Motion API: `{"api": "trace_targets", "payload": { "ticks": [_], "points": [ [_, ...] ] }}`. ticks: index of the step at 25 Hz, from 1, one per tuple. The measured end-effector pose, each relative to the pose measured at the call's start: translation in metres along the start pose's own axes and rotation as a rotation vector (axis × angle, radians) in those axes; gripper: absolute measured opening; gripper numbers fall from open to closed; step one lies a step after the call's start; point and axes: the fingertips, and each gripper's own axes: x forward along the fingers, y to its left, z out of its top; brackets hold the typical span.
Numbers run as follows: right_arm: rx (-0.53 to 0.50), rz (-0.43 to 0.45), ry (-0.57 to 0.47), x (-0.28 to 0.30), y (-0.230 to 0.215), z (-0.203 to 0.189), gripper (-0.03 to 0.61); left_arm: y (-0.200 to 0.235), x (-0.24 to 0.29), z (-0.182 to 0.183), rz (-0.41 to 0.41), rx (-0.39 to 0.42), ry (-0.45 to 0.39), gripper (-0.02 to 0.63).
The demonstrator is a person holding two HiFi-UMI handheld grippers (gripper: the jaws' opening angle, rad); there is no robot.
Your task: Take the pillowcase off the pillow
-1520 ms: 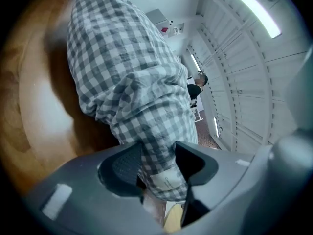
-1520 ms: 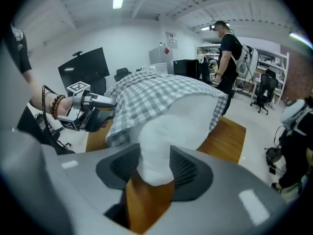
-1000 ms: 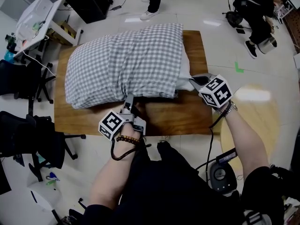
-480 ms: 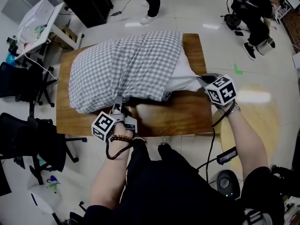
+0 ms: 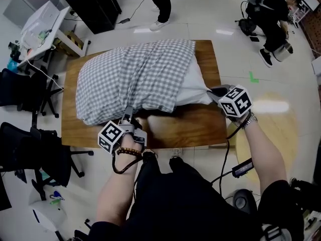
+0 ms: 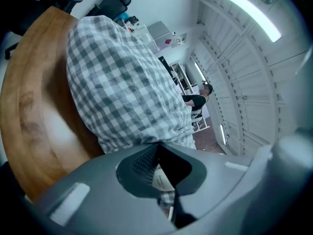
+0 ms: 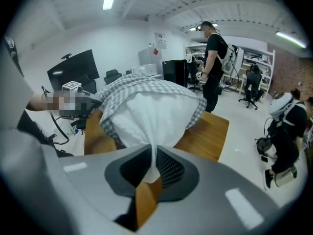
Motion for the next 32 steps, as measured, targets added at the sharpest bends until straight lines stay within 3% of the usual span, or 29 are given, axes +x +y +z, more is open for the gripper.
{"api": "trace_targets", "payload": {
  "ticks": [3,6,14,25,32],
  "points": [
    [-0.002,0.032,-0.012,-0.012,0.009,0.003,0.084,-0.015,-0.010,-0.023,-0.016,0.028,0.091,0.016],
    [-0.012,0.032,-0.038,-0.033,0.018,-0.004,0.091,-0.032,-0.029,-0.049,-0.056,0.048,0.157,0.060],
    [0.031,-0.002,-0.119,-0.067,0.017,0.006,0.091,-0.120,-0.053,-0.058,-0.201,0.175,0.186,0.069],
    [0.025,-0.075,-0.144,-0.093,0.053,0.051,0.092,-0.180,-0.067,-0.027,-0.266,0.309,0.254,0.089],
    [0.055,-0.121,-0.137,-0.091,0.078,0.076,0.095,-0.207,-0.068,-0.011,-0.289,0.393,0.347,0.103]
  ]
}}
